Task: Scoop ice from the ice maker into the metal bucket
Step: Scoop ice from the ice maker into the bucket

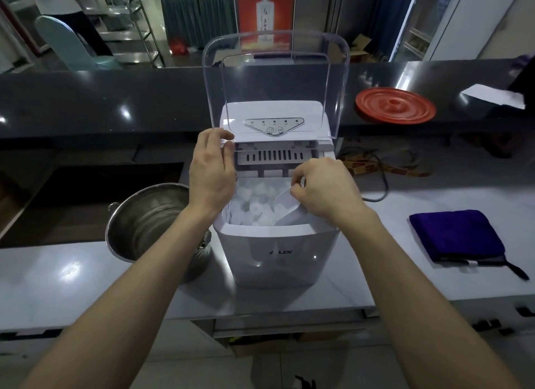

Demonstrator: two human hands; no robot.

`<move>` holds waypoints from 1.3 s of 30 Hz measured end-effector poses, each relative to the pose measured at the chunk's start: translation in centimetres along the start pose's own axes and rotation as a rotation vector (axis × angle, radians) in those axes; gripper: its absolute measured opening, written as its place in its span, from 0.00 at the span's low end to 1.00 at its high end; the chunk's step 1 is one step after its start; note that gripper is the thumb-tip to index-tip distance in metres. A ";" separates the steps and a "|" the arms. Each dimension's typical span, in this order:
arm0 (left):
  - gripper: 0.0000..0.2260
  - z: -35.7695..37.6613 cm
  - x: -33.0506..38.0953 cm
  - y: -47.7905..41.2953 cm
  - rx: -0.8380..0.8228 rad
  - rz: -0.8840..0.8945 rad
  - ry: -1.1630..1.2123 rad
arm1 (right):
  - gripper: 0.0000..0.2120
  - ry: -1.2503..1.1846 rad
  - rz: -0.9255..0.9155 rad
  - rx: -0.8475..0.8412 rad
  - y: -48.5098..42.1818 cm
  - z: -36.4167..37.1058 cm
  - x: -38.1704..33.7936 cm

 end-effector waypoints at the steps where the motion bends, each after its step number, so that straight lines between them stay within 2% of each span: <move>1: 0.11 0.0 0.0 0.0 0.002 -0.003 -0.002 | 0.08 -0.004 0.002 0.001 0.0 0.4 0.0; 7: 0.12 -0.2 0.1 0.2 0.002 -0.018 -0.009 | 0.08 -0.067 0.051 0.030 0.0 1.1 0.5; 12: 0.11 -0.2 0.1 0.2 -0.009 -0.030 -0.011 | 0.09 -0.216 0.052 0.121 0.2 0.4 0.4; 20: 0.10 -0.2 -0.1 0.2 0.005 -0.027 0.001 | 0.10 -0.147 0.008 0.040 -0.3 1.6 0.0; 26: 0.11 -0.3 -0.2 0.2 0.012 -0.031 0.013 | 0.09 -0.239 0.039 0.099 -0.1 1.8 0.0; 31: 0.13 -0.3 -0.3 0.2 0.009 -0.039 0.016 | 0.10 -0.109 0.047 -0.063 -0.6 4.2 -0.5; 39: 0.17 -0.1 -0.5 0.0 -0.006 -0.041 0.022 | 0.11 -0.129 0.122 -0.185 -0.7 4.8 0.8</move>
Point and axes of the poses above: each hand's wrist, its own y-axis away from the middle knuckle, its own z-axis out of the palm, x = y × z, the point moved 9 cm from there along -y, towards the middle knuckle, and after that the axes turned 11 degrees about -y, right-handed, at the moved point
